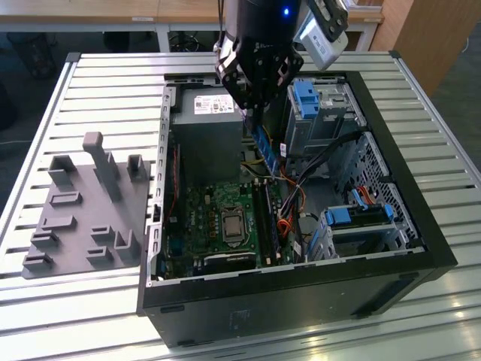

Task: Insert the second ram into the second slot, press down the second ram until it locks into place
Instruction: 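Insert the second ram into the second slot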

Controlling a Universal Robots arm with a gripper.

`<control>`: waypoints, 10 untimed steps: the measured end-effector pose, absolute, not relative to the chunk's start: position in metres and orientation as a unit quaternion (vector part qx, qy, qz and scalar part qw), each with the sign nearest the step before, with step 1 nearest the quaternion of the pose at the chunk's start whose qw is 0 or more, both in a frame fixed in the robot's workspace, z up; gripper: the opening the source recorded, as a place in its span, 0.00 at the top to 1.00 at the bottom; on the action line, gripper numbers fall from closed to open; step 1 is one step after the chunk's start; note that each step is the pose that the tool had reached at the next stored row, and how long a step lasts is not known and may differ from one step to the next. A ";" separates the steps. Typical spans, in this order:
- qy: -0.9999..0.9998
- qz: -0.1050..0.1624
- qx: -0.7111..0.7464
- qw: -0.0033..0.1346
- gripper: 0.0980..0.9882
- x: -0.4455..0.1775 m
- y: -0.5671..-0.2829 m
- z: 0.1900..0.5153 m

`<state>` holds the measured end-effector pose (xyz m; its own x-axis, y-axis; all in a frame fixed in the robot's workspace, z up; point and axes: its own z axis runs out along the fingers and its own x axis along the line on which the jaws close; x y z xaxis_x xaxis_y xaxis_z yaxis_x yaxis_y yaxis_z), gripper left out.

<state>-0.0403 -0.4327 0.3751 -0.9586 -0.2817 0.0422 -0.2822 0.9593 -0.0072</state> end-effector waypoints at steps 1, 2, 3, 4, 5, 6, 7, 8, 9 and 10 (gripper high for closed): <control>-0.990 0.007 0.137 0.020 0.96 -0.040 -0.433 0.375; -0.991 0.006 0.131 0.020 0.96 -0.040 -0.433 0.375; -0.992 0.006 0.125 0.020 0.96 -0.040 -0.433 0.375; -0.993 0.006 0.119 0.021 0.96 -0.040 -0.433 0.375; -0.993 0.006 0.113 0.021 0.96 -0.040 -0.433 0.375; -0.994 0.006 0.107 0.021 0.96 -0.040 -0.433 0.375; -0.995 0.006 0.101 0.021 0.96 -0.040 -0.433 0.375; -0.995 0.006 0.094 0.021 0.96 -0.040 -0.433 0.375; -0.996 0.006 0.088 0.021 0.96 -0.040 -0.433 0.375; -0.996 0.006 0.082 0.021 0.96 -0.040 -0.433 0.375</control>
